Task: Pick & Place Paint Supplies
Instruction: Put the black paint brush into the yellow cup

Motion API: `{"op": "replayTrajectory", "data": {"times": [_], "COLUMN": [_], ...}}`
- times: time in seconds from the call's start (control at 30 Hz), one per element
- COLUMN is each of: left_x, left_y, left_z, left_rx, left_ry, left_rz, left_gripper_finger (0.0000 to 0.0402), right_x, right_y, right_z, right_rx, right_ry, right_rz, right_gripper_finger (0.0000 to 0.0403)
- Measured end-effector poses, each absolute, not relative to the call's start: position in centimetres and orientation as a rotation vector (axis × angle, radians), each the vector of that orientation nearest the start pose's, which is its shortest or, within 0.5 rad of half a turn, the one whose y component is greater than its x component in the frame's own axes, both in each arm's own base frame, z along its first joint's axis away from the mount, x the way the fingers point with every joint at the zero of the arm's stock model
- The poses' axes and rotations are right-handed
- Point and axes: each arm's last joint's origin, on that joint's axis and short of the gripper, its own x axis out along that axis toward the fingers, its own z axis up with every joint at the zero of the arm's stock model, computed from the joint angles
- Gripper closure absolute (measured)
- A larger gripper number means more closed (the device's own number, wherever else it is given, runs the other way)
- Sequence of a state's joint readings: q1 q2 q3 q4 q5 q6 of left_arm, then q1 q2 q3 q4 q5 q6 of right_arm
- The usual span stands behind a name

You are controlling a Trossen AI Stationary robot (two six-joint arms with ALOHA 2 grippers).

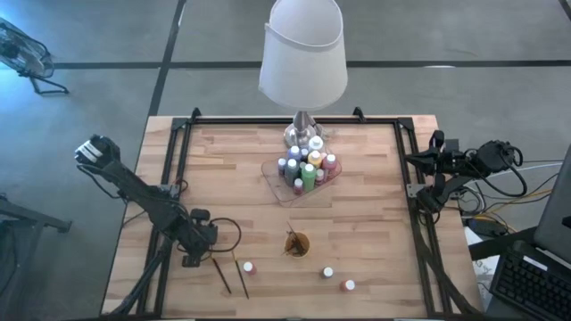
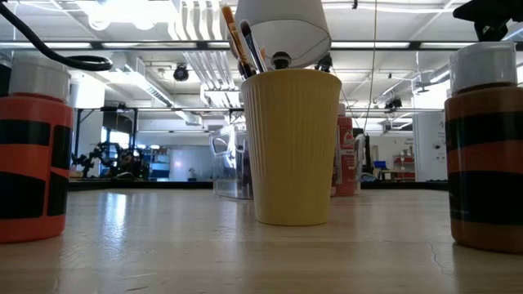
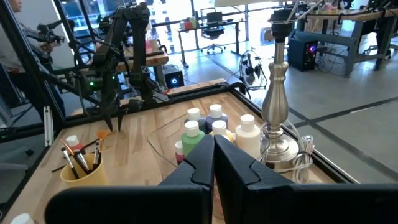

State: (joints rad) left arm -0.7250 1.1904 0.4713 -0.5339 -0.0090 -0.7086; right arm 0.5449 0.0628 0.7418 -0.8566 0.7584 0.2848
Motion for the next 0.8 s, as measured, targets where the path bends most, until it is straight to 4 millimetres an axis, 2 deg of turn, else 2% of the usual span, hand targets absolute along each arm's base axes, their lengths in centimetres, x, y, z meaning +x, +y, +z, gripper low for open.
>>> {"op": "replayTrajectory", "data": {"times": [0.2, 0.8], "left_x": [13.18, 13.60], "left_y": [-11.69, -12.02], "left_z": [14.05, 14.18], "left_rx": [-0.146, -0.092], "left_ry": [1.322, 1.257], "left_rz": [-0.170, -0.243], "left_gripper_finger": [0.0302, 0.0311], "right_x": [0.76, 0.76], "right_y": [-1.87, -1.87], "right_z": [30.49, 30.49], "right_rx": [0.175, 0.175], "right_ry": [0.110, 0.110], "right_rz": [-0.231, -0.231], "right_gripper_finger": [0.0394, 0.0394]}}
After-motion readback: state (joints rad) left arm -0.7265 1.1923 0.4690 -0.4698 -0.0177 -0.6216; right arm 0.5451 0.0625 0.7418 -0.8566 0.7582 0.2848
